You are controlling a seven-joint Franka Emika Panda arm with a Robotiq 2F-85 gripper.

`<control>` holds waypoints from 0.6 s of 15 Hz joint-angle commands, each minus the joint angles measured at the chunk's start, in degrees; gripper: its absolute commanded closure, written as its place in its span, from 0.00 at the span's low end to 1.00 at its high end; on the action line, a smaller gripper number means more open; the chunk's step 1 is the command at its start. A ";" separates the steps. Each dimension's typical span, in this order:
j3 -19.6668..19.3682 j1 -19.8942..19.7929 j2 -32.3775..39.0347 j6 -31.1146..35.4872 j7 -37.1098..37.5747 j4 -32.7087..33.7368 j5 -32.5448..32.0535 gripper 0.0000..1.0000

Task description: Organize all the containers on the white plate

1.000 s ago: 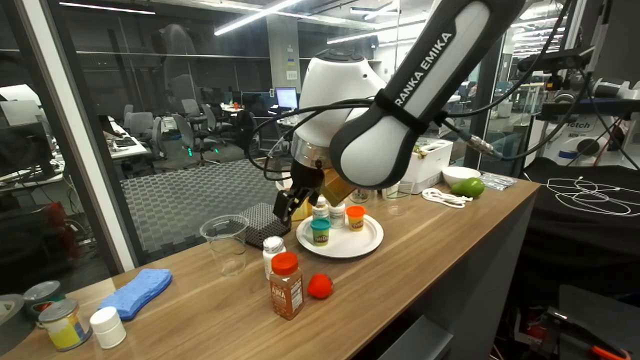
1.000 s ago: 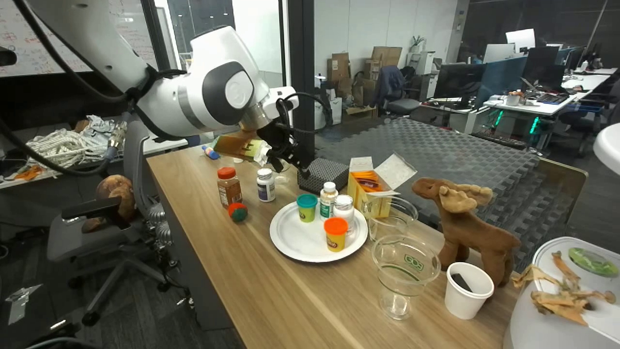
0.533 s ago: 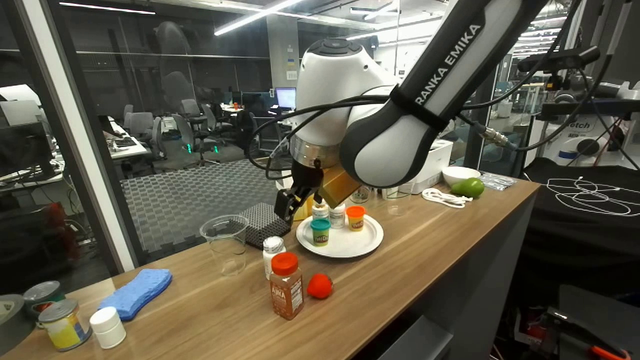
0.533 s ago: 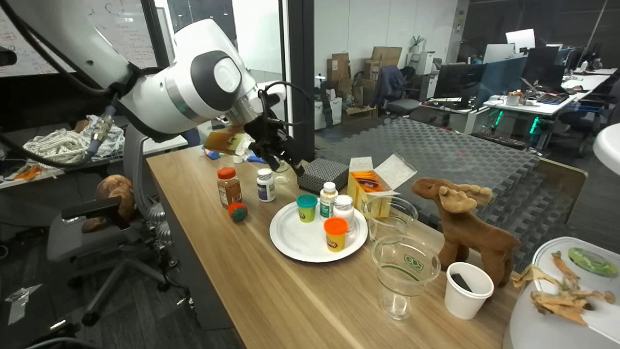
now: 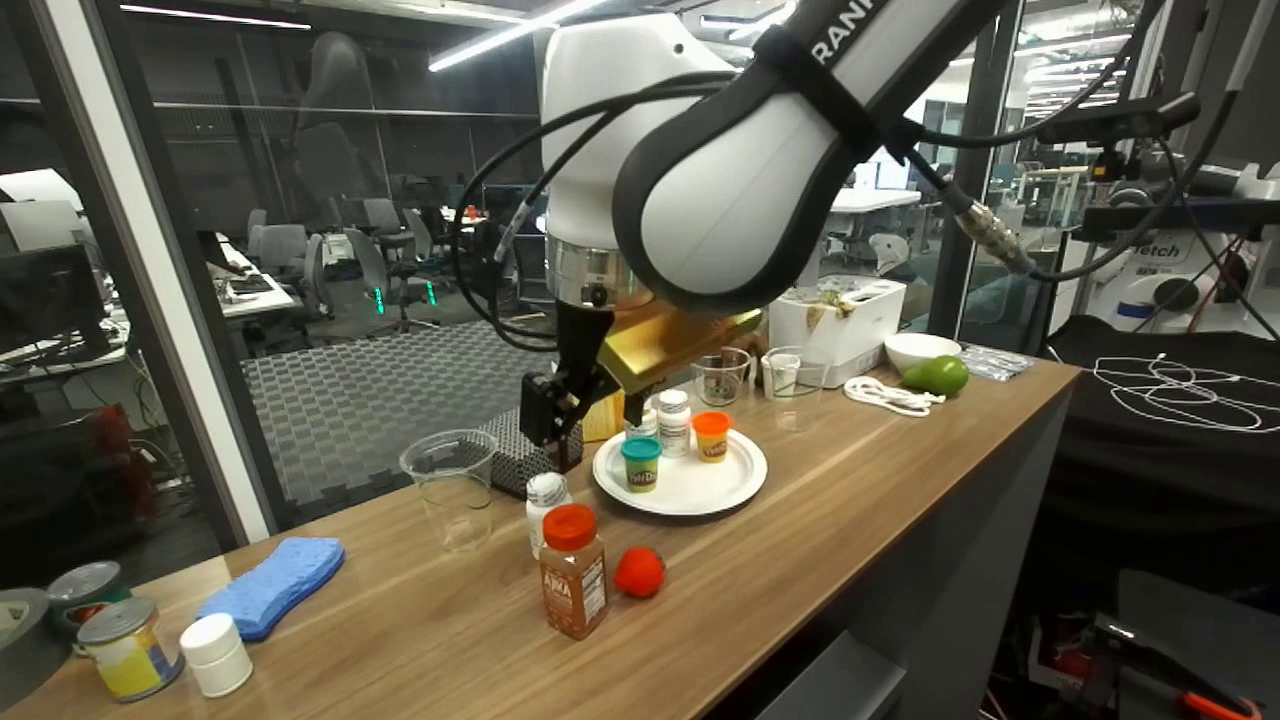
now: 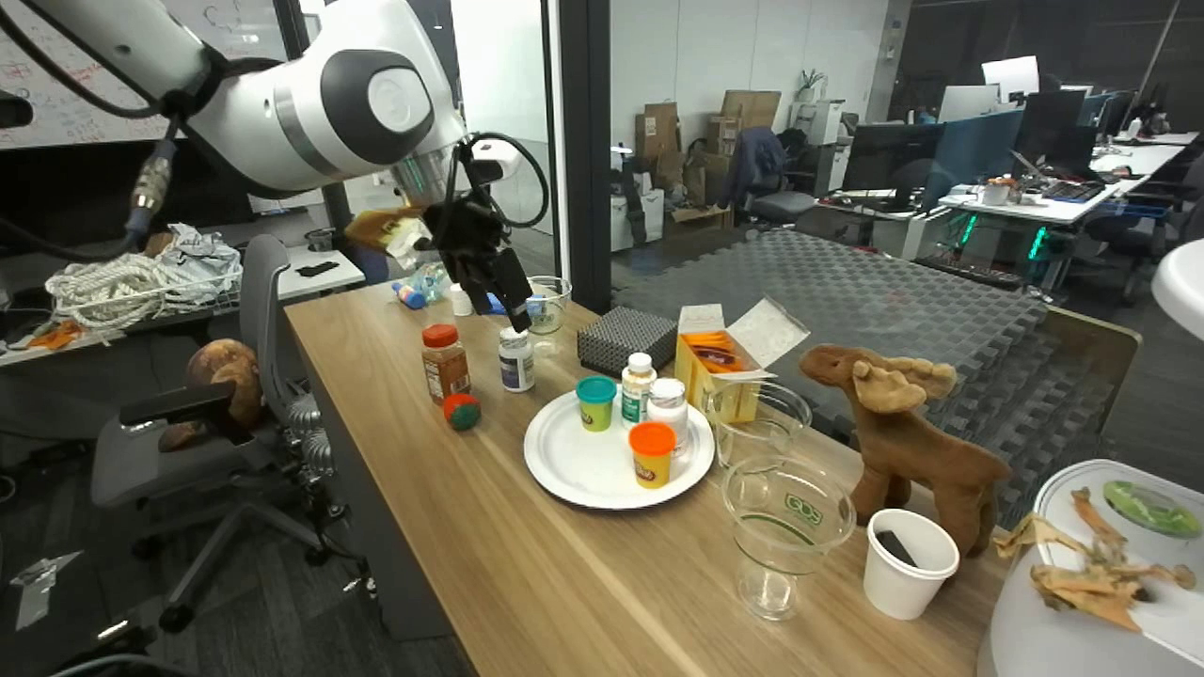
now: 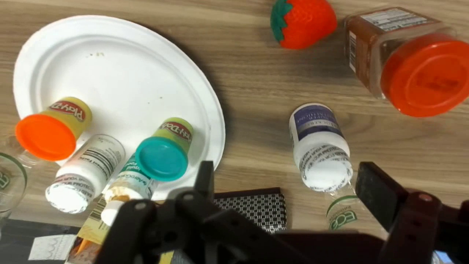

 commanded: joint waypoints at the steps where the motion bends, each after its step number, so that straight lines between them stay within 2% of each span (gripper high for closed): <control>1: 3.73 -3.21 -1.38 -4.05 -0.22 2.54 2.15 0.00; 9: 10.37 -10.28 4.10 -7.97 -9.90 7.06 16.24 0.00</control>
